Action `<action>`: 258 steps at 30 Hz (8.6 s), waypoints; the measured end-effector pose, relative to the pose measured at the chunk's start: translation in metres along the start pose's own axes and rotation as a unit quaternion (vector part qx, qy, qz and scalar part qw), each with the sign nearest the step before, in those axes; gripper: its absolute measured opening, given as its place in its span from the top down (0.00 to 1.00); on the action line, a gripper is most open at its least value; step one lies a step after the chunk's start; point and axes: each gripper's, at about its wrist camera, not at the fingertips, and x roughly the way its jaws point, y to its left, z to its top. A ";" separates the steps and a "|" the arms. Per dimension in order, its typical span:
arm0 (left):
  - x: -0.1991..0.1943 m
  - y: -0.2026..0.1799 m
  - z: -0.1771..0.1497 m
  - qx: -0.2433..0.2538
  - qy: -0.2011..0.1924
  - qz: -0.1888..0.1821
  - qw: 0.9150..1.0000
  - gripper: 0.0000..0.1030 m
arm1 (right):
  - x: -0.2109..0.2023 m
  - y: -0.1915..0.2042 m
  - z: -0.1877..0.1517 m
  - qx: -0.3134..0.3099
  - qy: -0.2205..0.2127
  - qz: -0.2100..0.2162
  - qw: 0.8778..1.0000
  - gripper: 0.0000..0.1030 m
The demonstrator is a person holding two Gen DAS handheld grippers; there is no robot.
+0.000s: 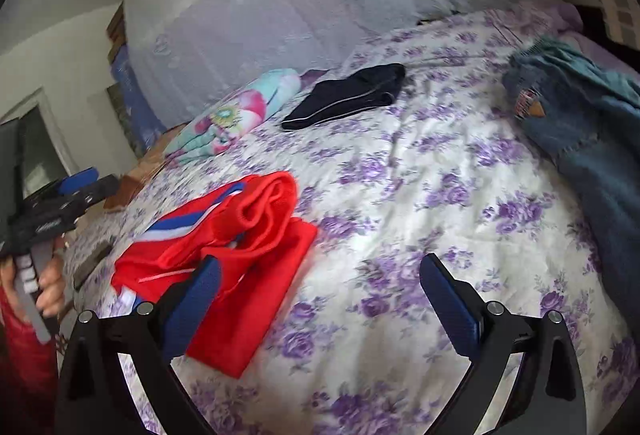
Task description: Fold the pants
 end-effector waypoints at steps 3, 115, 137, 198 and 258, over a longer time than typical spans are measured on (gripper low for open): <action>0.023 0.026 -0.023 -0.016 0.035 0.033 0.999 0.08 | 0.006 0.026 0.000 -0.035 0.026 0.045 0.998 0.04; 0.099 0.055 -0.074 -0.093 0.107 -0.125 0.982 0.04 | 0.089 0.101 0.043 -0.184 0.104 -0.005 0.977 0.24; 0.091 0.039 -0.085 -0.098 0.066 -0.074 0.990 0.04 | 0.087 -0.004 0.027 0.029 0.070 0.019 0.997 0.03; 0.090 0.025 -0.100 -0.157 0.143 -0.259 0.942 0.04 | 0.105 -0.002 0.019 0.056 0.157 0.088 0.982 0.03; 0.390 0.029 0.184 -0.123 -0.009 -0.008 0.992 0.05 | 0.337 -0.053 0.290 -0.119 -0.141 -0.229 0.956 0.14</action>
